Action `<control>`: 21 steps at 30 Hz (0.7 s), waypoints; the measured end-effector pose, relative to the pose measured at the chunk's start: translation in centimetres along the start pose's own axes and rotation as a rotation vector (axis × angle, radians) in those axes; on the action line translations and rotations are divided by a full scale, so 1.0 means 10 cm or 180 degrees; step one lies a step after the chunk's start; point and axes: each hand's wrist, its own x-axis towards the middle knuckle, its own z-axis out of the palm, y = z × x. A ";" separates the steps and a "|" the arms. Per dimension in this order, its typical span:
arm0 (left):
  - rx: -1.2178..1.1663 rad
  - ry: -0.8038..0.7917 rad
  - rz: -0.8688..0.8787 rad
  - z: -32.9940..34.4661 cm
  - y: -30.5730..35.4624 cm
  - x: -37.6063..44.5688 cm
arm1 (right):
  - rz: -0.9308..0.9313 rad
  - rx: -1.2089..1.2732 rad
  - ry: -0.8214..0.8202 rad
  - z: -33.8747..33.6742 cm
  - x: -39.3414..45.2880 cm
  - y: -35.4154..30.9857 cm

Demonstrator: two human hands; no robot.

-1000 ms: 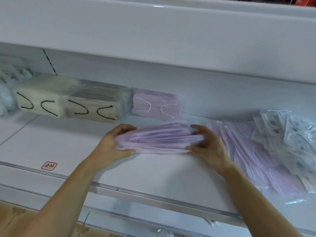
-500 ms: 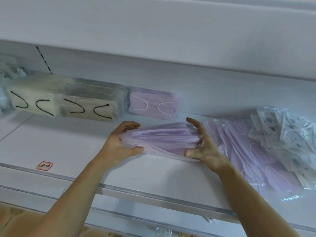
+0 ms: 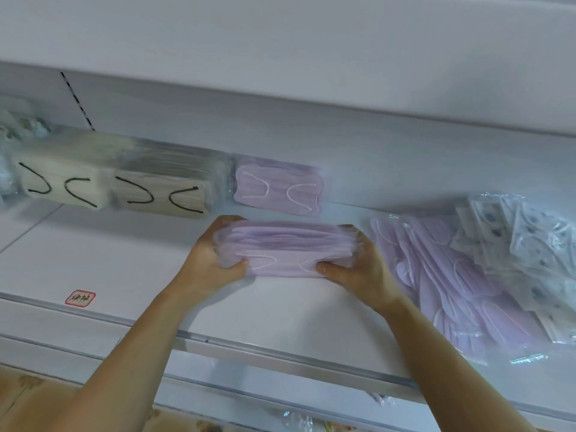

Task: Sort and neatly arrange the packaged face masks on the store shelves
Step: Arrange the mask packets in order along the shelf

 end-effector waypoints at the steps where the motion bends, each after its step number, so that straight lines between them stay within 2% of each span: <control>1: 0.0032 -0.0026 0.0032 -0.03 0.00 0.01 | -0.0041 -0.0073 0.0036 -0.04 0.01 -0.01; 6: 0.0139 -0.0208 -0.0099 -0.04 -0.04 0.00 | -0.0079 -0.0217 0.0056 -0.01 -0.01 0.09; 13: 0.0001 0.0264 -0.0196 -0.04 -0.03 0.08 | -0.0118 -0.0106 0.0323 -0.01 0.07 0.09; 21: 0.0174 -0.0081 0.0033 -0.01 -0.13 0.13 | 0.0021 -0.0012 0.0170 0.13 -0.04 0.07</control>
